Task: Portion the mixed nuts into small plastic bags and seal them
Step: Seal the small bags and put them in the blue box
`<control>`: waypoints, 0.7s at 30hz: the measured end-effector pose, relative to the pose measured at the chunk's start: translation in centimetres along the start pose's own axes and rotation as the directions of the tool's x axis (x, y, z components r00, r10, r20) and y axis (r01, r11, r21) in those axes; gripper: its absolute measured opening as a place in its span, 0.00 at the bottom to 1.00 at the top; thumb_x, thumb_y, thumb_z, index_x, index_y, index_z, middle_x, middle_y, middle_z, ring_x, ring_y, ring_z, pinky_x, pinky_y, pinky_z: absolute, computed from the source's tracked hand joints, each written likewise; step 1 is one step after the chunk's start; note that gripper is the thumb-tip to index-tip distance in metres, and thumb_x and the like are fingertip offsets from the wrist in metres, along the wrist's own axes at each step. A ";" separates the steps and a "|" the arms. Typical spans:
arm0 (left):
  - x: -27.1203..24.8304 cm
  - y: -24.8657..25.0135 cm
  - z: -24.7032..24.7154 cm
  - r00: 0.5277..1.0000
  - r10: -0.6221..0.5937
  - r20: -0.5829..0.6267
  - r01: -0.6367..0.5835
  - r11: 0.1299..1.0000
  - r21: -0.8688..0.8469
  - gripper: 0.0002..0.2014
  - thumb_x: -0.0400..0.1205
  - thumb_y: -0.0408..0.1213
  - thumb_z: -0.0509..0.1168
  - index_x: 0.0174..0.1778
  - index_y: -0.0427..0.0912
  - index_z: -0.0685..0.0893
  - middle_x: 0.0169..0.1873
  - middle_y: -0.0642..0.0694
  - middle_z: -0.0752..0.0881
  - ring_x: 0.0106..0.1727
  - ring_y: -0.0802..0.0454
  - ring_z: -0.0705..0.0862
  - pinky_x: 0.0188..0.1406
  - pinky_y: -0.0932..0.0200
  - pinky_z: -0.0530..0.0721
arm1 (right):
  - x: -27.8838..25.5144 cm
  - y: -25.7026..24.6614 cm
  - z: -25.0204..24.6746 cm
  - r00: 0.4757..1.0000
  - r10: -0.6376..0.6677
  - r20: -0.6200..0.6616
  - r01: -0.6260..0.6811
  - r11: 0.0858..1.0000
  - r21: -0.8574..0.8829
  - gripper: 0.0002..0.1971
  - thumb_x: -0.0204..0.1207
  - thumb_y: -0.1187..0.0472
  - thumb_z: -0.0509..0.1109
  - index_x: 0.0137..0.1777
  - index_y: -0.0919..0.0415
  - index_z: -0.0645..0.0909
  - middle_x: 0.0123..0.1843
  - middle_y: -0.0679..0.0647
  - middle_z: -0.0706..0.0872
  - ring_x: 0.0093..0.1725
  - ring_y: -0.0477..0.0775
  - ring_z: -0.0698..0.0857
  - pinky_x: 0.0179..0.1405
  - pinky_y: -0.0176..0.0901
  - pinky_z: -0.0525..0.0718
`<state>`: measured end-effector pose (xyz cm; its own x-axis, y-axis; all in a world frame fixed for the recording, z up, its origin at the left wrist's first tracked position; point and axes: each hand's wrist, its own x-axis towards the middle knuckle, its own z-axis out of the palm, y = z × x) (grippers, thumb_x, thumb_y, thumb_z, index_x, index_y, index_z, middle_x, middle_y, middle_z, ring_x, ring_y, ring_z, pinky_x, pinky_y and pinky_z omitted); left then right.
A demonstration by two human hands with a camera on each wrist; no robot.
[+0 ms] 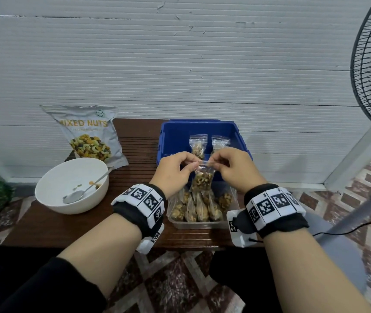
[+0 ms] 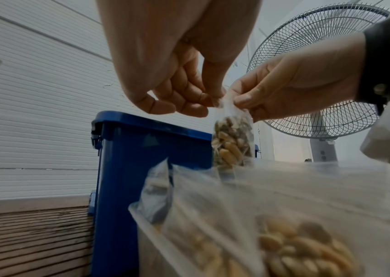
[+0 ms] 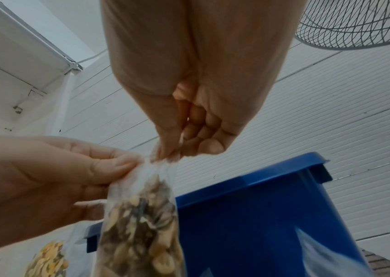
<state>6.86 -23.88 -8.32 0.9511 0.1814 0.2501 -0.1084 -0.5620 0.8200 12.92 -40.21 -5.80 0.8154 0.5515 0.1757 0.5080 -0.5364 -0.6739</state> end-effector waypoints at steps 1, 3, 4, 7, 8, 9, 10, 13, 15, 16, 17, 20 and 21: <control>-0.1 0.0 0.0 1.000 -0.009 -0.007 0.009 1.000 -0.024 0.07 0.82 0.34 0.68 0.46 0.53 0.85 0.36 0.59 0.86 0.41 0.68 0.82 0.44 0.79 0.75 | 0.0 0.1 0.0 1.000 0.004 -0.004 -0.004 1.000 0.006 0.08 0.77 0.71 0.68 0.45 0.59 0.86 0.44 0.49 0.85 0.44 0.44 0.80 0.40 0.22 0.70; -0.2 0.2 -0.2 1.000 -0.018 -0.011 0.017 0.996 -0.084 0.08 0.81 0.33 0.69 0.48 0.54 0.83 0.34 0.56 0.87 0.40 0.70 0.83 0.45 0.80 0.75 | -0.1 0.0 0.1 1.000 0.005 -0.025 -0.004 0.999 0.035 0.04 0.76 0.66 0.71 0.45 0.58 0.87 0.44 0.50 0.86 0.45 0.45 0.82 0.42 0.24 0.74; -0.2 0.3 -0.2 1.000 -0.019 -0.006 0.018 0.994 -0.107 0.08 0.81 0.33 0.69 0.49 0.53 0.82 0.34 0.56 0.88 0.40 0.70 0.84 0.47 0.80 0.75 | -0.2 -0.1 0.2 1.000 0.002 -0.028 0.000 0.999 0.051 0.02 0.75 0.62 0.73 0.44 0.57 0.87 0.43 0.50 0.86 0.44 0.45 0.82 0.41 0.27 0.76; -0.2 0.4 -0.3 1.000 -0.021 0.008 0.021 0.993 -0.116 0.09 0.81 0.34 0.70 0.50 0.54 0.80 0.33 0.57 0.89 0.42 0.71 0.84 0.52 0.80 0.73 | -0.1 -0.4 0.4 1.000 -0.021 -0.016 0.021 1.000 0.021 0.04 0.76 0.61 0.73 0.40 0.56 0.86 0.41 0.50 0.86 0.43 0.47 0.82 0.44 0.35 0.75; -0.2 0.4 -0.3 1.000 -0.020 0.007 0.021 0.993 -0.114 0.09 0.81 0.34 0.69 0.50 0.53 0.79 0.32 0.59 0.89 0.42 0.72 0.84 0.51 0.81 0.72 | -0.1 -0.5 0.4 1.000 -0.020 -0.008 0.021 1.000 0.013 0.05 0.77 0.63 0.72 0.41 0.56 0.85 0.41 0.50 0.85 0.44 0.46 0.81 0.45 0.34 0.74; -0.2 0.5 -0.4 1.000 -0.020 0.005 0.020 0.993 -0.117 0.09 0.81 0.34 0.69 0.51 0.52 0.79 0.31 0.60 0.88 0.43 0.73 0.84 0.51 0.83 0.71 | 0.0 -0.5 0.3 1.000 -0.018 0.002 0.018 1.000 0.005 0.06 0.78 0.65 0.70 0.40 0.55 0.84 0.41 0.49 0.85 0.43 0.45 0.80 0.43 0.32 0.73; -0.2 0.6 -0.4 1.000 -0.021 0.002 0.021 0.991 -0.129 0.08 0.82 0.34 0.69 0.52 0.52 0.79 0.32 0.60 0.89 0.43 0.73 0.84 0.50 0.83 0.71 | 0.0 -0.5 0.2 1.000 -0.020 0.011 0.020 1.000 -0.004 0.08 0.78 0.66 0.69 0.40 0.55 0.84 0.40 0.47 0.84 0.42 0.43 0.79 0.41 0.28 0.72; -0.1 0.3 -1.1 0.998 -0.054 -0.032 0.046 0.977 -0.210 0.06 0.82 0.35 0.68 0.49 0.51 0.81 0.37 0.53 0.91 0.46 0.65 0.87 0.52 0.75 0.78 | 0.1 -0.6 -0.6 1.000 0.000 0.019 0.000 1.000 -0.004 0.09 0.79 0.66 0.68 0.39 0.53 0.82 0.37 0.42 0.82 0.39 0.39 0.78 0.35 0.23 0.70; 0.2 -0.6 -1.9 0.992 -0.096 -0.078 0.076 0.971 -0.228 0.03 0.82 0.37 0.68 0.47 0.51 0.83 0.41 0.49 0.91 0.49 0.58 0.88 0.55 0.65 0.83 | 0.3 -0.9 -1.5 0.999 0.002 -0.042 -0.001 0.999 0.040 0.08 0.79 0.65 0.68 0.40 0.51 0.81 0.38 0.44 0.83 0.40 0.40 0.80 0.37 0.25 0.72; 0.5 -1.2 -2.4 0.988 -0.113 -0.108 0.091 0.977 -0.194 0.02 0.82 0.39 0.68 0.45 0.51 0.84 0.43 0.50 0.91 0.50 0.56 0.87 0.55 0.60 0.83 | 0.5 -1.1 -2.0 0.997 0.006 -0.083 0.001 0.997 0.082 0.08 0.79 0.65 0.68 0.41 0.52 0.82 0.39 0.45 0.84 0.40 0.42 0.81 0.37 0.26 0.74; 0.8 -1.7 -2.9 0.982 -0.129 -0.140 0.107 0.983 -0.149 0.02 0.82 0.41 0.68 0.44 0.52 0.85 0.44 0.51 0.90 0.50 0.57 0.86 0.55 0.59 0.83 | 0.7 -1.3 -2.4 0.993 0.011 -0.122 0.004 0.992 0.128 0.08 0.79 0.66 0.68 0.42 0.53 0.82 0.39 0.47 0.85 0.40 0.43 0.82 0.37 0.26 0.76; 1.9 -3.1 -4.4 0.954 -0.171 -0.245 0.157 0.985 -0.078 0.04 0.82 0.41 0.68 0.42 0.51 0.85 0.44 0.54 0.87 0.48 0.60 0.84 0.52 0.60 0.81 | 1.7 -2.1 -3.3 0.984 0.018 -0.179 0.012 0.986 0.167 0.07 0.79 0.68 0.67 0.44 0.57 0.84 0.38 0.47 0.85 0.38 0.39 0.81 0.34 0.21 0.75; 2.4 -3.5 -4.7 0.944 -0.190 -0.270 0.177 0.982 -0.070 0.03 0.82 0.41 0.68 0.42 0.50 0.85 0.45 0.53 0.87 0.47 0.60 0.83 0.53 0.59 0.82 | 2.3 -2.2 -3.5 0.983 0.020 -0.183 0.009 0.988 0.156 0.06 0.79 0.68 0.67 0.45 0.58 0.84 0.37 0.46 0.84 0.35 0.35 0.80 0.32 0.20 0.74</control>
<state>8.14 -17.71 -8.16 0.8401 0.4959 0.2196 0.0418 -0.4629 0.8854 14.64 -39.93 -1.39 0.8625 0.4142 0.2908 0.4659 -0.4253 -0.7759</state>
